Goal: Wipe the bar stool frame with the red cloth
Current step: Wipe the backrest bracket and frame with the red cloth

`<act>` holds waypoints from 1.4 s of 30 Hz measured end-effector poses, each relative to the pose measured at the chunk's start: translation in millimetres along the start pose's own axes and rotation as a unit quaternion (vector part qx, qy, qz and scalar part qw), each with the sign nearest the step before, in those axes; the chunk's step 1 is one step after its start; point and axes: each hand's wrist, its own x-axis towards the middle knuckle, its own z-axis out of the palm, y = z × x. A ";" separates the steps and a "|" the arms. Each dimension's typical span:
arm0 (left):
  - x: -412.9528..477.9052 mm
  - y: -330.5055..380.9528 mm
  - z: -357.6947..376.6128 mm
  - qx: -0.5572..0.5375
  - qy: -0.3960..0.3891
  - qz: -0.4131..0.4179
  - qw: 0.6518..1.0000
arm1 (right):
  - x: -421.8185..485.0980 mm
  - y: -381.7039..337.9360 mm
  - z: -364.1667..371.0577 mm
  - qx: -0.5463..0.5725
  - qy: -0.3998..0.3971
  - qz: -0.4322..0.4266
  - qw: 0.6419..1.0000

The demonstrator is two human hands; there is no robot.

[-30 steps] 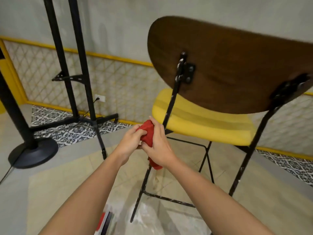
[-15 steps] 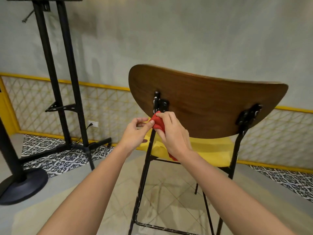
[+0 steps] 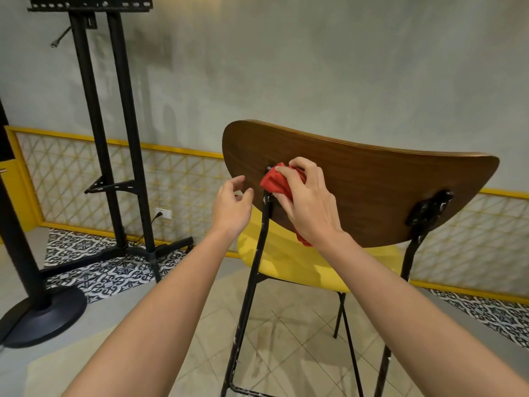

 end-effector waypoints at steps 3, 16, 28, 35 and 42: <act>3.5 2.3 3.1 0.020 -0.007 0.014 1.000 | 10.2 -0.8 5.6 -0.032 0.009 -0.040 0.999; 11.4 -2.4 4.1 -0.009 -0.031 -0.016 0.999 | -6.5 18.5 30.0 -0.139 -0.001 -0.154 0.978; 5.4 2.8 4.3 0.019 -0.062 -0.022 0.998 | 6.5 14.1 27.5 -0.140 0.041 -0.132 0.981; 4.3 5.3 3.0 0.019 -0.072 -0.032 0.997 | 3.7 16.9 19.9 -0.149 0.008 -0.162 0.976; 1.6 4.5 1.1 0.026 -0.076 -0.023 0.996 | 1.8 19.6 17.6 -0.149 -0.055 -0.188 0.969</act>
